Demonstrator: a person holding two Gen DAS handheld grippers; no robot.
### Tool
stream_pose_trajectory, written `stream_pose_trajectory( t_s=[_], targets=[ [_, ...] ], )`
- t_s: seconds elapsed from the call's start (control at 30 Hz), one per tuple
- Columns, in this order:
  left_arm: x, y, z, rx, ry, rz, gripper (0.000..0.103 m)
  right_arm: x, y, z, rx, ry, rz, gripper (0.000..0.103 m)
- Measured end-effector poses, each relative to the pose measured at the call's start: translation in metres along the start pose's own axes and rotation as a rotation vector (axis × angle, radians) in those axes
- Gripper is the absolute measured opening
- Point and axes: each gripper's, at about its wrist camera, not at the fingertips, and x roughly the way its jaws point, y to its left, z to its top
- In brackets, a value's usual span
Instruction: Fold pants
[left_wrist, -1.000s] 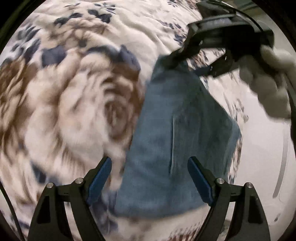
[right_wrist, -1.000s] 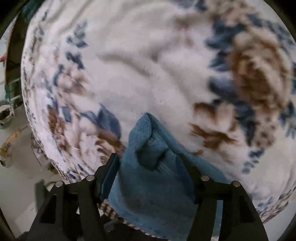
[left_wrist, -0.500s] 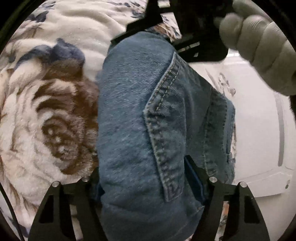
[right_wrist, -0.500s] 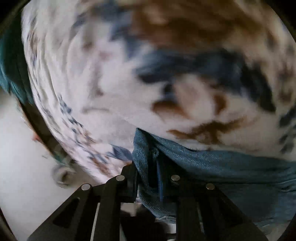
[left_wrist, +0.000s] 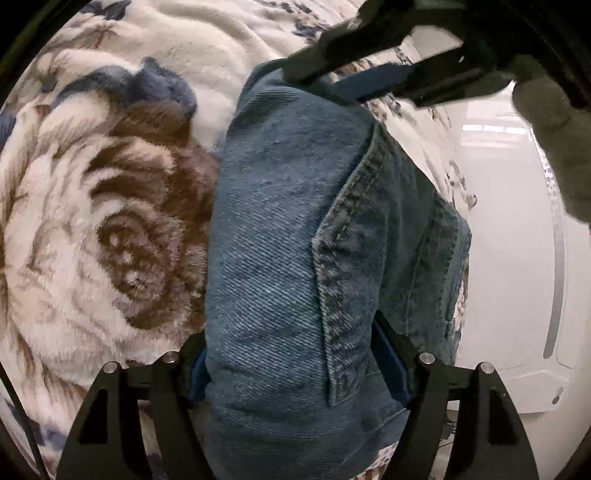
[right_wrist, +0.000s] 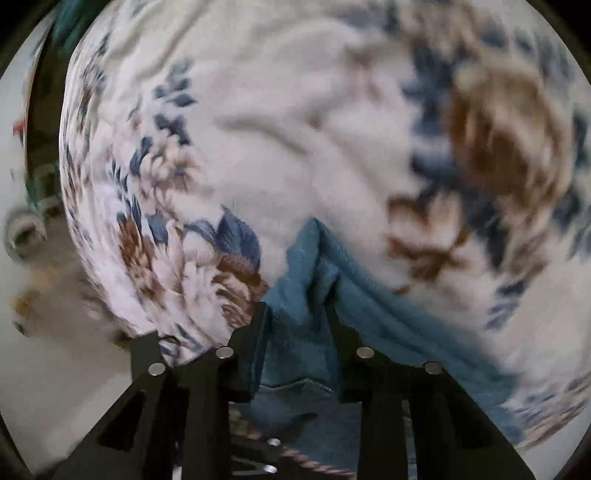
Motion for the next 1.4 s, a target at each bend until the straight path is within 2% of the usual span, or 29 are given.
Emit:
stream_pose_trajectory(
  t_s=[0.1,0.2,0.27,0.3,0.33,0.37,0.4,0.47,0.5,0.53,0.57,0.6,0.7,0.73,0.83,0.9,0.97,1.07,1.13,1.2,1.3,1.37,1.4],
  targets=[
    [-0.007,0.01,-0.002,0.014,-0.013,0.0,0.073,-0.004,-0.022,0.007,0.121,-0.075,0.052,0.015],
    [-0.009,0.012,0.002,0.011,-0.001,0.006,0.073,-0.005,-0.017,0.011,0.101,-0.071,0.085,0.015],
    [-0.009,0.009,0.001,0.012,-0.005,0.015,0.074,-0.015,-0.003,0.015,0.042,-0.087,0.059,0.019],
    [-0.01,0.007,0.001,0.017,-0.017,0.024,0.073,-0.022,0.002,0.019,0.019,-0.104,0.033,0.035],
    [-0.01,0.002,0.0,0.024,-0.03,0.029,0.073,-0.026,0.009,0.024,-0.005,-0.122,-0.014,0.064],
    [-0.008,-0.006,-0.001,0.036,-0.045,0.035,0.073,-0.025,0.015,0.031,-0.038,-0.115,-0.076,0.074],
    [-0.009,-0.015,-0.003,0.063,-0.061,0.045,0.073,-0.018,0.02,0.037,-0.077,-0.078,-0.133,0.076],
    [-0.015,-0.031,-0.008,0.126,-0.084,0.063,0.073,0.016,0.028,0.043,-0.13,0.079,-0.23,0.073],
    [-0.017,-0.035,-0.012,0.14,-0.09,0.065,0.073,0.033,0.031,0.041,-0.155,0.146,-0.263,0.052],
    [-0.019,-0.04,-0.014,0.151,-0.094,0.063,0.073,0.041,0.032,0.039,-0.169,0.165,-0.298,0.044],
    [-0.02,-0.043,-0.016,0.164,-0.098,0.063,0.073,0.041,0.03,0.039,-0.146,0.154,-0.293,0.033],
    [-0.021,-0.047,-0.019,0.185,-0.109,0.078,0.073,0.036,0.026,0.04,-0.097,0.126,-0.285,0.026],
    [-0.027,-0.052,-0.019,0.199,-0.135,0.072,0.073,0.008,-0.007,0.046,0.134,0.041,-0.11,0.017],
    [-0.028,-0.05,-0.017,0.188,-0.136,0.06,0.073,0.003,-0.021,0.046,0.21,0.028,-0.037,0.009],
    [-0.026,-0.049,-0.017,0.184,-0.134,0.058,0.073,0.002,-0.045,0.043,0.325,0.013,0.085,0.008],
    [-0.027,-0.046,-0.018,0.188,-0.128,0.057,0.073,0.003,-0.045,0.042,0.31,0.011,0.094,0.008],
    [-0.026,-0.041,-0.016,0.155,-0.119,0.042,0.073,0.001,-0.033,0.04,0.254,0.003,0.061,0.008],
    [-0.029,-0.021,-0.013,0.065,-0.091,0.03,0.075,-0.014,-0.013,0.043,0.137,-0.034,0.017,0.019],
    [-0.039,-0.002,-0.011,-0.034,-0.083,0.023,0.075,-0.038,-0.008,0.038,0.07,-0.089,-0.023,0.056],
    [-0.058,0.013,-0.011,-0.118,-0.113,0.002,0.075,-0.067,-0.015,0.025,0.058,-0.165,-0.009,0.068],
    [-0.093,0.023,-0.007,-0.192,-0.204,-0.006,0.083,-0.104,-0.041,-0.01,0.088,-0.264,0.002,0.068],
    [-0.107,0.022,0.006,-0.208,-0.263,-0.029,0.094,-0.122,-0.072,-0.042,0.142,-0.321,-0.03,0.068],
    [-0.106,0.021,0.015,-0.205,-0.266,-0.019,0.098,-0.124,-0.086,-0.064,0.179,-0.355,-0.048,0.068]
  ],
)
